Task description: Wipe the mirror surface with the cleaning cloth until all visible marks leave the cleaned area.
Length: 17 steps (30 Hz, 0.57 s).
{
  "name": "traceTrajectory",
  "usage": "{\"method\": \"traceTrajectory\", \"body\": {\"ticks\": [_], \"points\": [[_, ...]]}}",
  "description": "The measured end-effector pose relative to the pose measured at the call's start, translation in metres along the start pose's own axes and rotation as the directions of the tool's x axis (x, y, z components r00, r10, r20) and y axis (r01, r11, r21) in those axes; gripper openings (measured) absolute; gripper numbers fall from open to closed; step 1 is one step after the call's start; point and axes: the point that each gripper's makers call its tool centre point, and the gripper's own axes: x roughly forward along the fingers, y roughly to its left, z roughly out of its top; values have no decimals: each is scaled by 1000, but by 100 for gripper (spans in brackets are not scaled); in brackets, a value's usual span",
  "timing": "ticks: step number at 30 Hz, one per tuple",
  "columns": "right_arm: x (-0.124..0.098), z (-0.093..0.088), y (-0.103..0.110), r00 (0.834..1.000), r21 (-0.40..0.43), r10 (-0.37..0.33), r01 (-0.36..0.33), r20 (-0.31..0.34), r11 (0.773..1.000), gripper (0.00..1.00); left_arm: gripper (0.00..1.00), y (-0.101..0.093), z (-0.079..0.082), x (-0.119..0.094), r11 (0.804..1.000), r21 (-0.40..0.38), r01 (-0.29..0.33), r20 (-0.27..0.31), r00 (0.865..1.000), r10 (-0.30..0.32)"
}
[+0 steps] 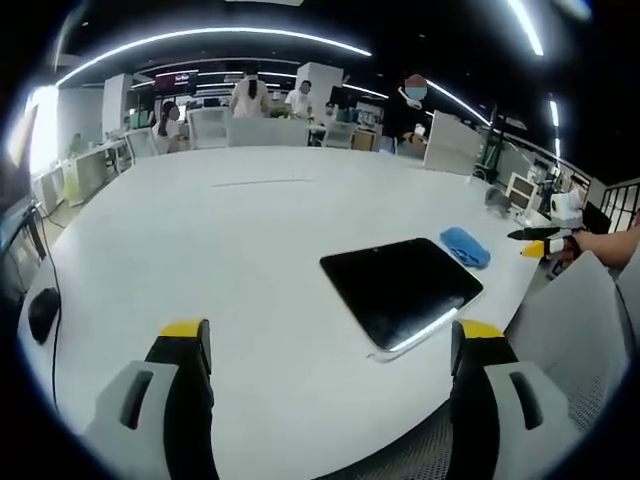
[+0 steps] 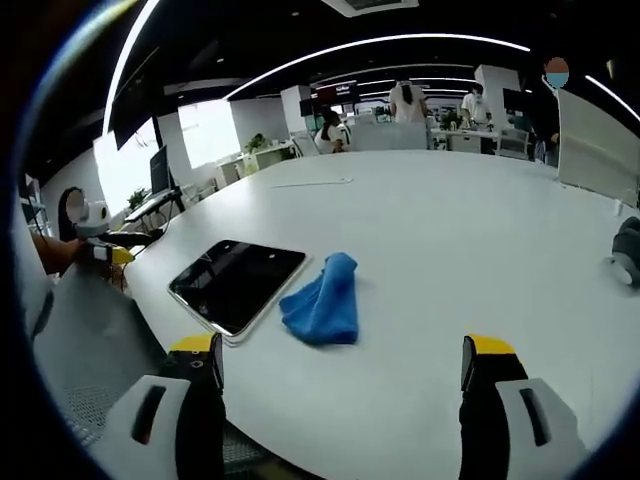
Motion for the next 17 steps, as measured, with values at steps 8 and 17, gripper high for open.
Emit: {"method": "traceTrajectory", "body": {"ticks": [8,17], "points": [[1,0,1,1000,5,2,-2,1,1000,98,99,-1,-1,0,1000,0,0,-5,1000,0],[0,-1,-1,1000,13,-2,2,4,1000,98,99,0,-3,0,1000,-1,-5,-16,1000,5]]}}
